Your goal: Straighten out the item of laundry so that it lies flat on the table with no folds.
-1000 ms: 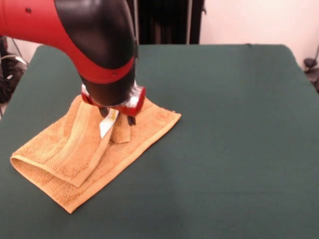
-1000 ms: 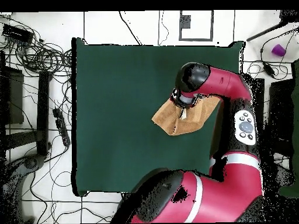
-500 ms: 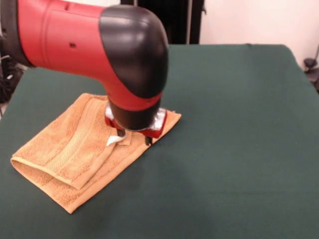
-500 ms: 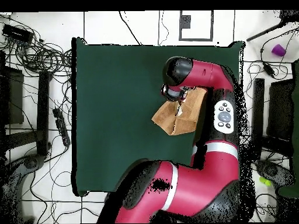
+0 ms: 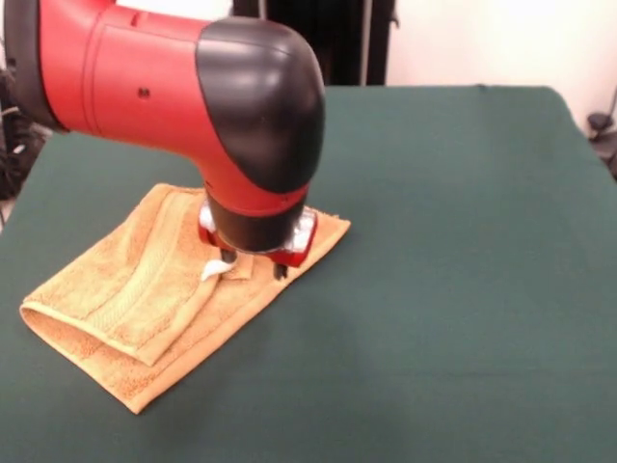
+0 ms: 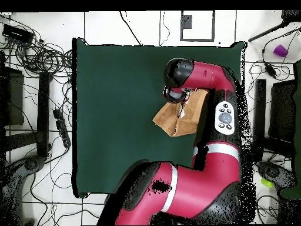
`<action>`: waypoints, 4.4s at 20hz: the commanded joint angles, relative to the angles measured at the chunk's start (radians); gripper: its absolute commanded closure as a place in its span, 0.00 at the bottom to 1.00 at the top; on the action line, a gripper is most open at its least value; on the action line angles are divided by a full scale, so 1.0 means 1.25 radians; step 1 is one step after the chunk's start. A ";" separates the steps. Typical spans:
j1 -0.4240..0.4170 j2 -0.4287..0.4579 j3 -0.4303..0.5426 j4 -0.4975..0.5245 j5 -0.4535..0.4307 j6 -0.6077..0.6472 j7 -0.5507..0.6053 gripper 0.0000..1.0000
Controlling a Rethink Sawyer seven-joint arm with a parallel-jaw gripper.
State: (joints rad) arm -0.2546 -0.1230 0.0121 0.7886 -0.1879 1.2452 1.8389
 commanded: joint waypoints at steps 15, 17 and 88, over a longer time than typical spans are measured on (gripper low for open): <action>-0.103 -0.076 0.056 0.194 -0.044 -0.159 -0.016 0.00; -0.098 -0.067 0.056 0.188 -0.050 -0.173 -0.007 0.00; -0.094 -0.130 0.106 0.372 0.039 -0.329 -0.041 0.00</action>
State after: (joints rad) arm -0.4127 -0.3693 0.0172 1.1233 -0.1213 0.8914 1.8389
